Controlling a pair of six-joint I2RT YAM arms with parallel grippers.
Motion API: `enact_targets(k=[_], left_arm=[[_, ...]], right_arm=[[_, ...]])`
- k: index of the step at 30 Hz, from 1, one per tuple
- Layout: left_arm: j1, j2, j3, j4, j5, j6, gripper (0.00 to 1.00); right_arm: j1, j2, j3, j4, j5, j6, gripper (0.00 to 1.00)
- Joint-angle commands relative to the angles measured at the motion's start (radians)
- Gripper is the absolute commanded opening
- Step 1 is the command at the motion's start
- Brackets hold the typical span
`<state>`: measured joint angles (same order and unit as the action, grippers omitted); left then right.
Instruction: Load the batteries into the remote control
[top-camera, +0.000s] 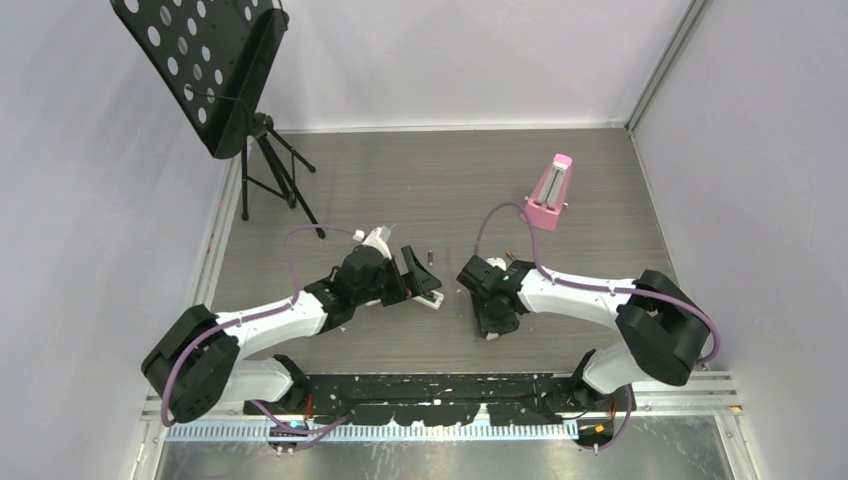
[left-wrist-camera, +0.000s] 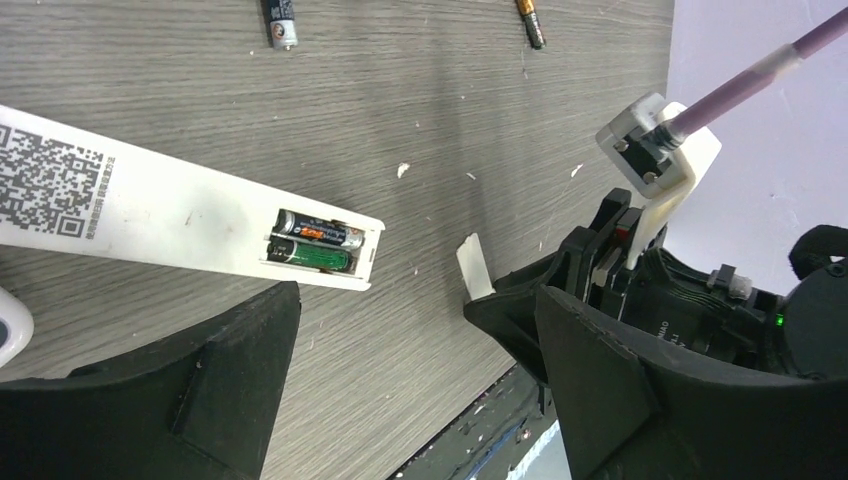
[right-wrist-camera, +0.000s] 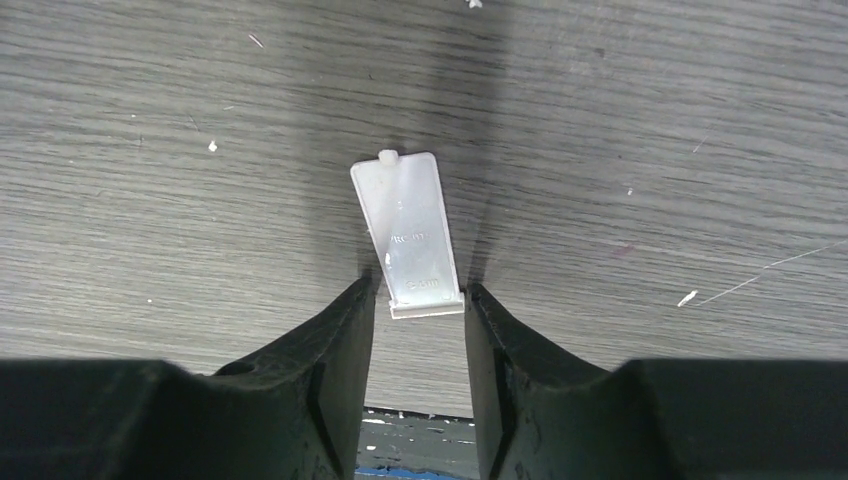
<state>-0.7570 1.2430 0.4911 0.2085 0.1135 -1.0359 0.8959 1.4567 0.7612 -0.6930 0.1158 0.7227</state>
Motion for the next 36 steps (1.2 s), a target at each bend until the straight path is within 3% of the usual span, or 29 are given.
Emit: enact_targets(k=[1,11,22,30,36], left_arm=[[0.008,-0.009,0.049,0.01,0.015,0.038,0.89],[0.007,0.1,0.116,0.014,0.166,0.069,0.71],[-0.017,0.172,0.145,0.026,0.23,0.073,0.68],[-0.019,0.14,0.119,0.015,0.17,0.062,0.68],[-0.019,0.121,0.111,0.002,0.147,0.065,0.68]], right_arm=[[-0.004,0.036,0.003,0.027,-0.017,-0.013,0.41],[-0.005,-0.02,-0.006,0.057,0.054,-0.011,0.32],[-0.012,-0.123,-0.027,0.102,0.092,-0.002,0.32],[-0.005,-0.082,0.004,0.049,0.024,-0.025,0.52],[0.026,-0.005,0.036,0.035,0.009,-0.054,0.55]])
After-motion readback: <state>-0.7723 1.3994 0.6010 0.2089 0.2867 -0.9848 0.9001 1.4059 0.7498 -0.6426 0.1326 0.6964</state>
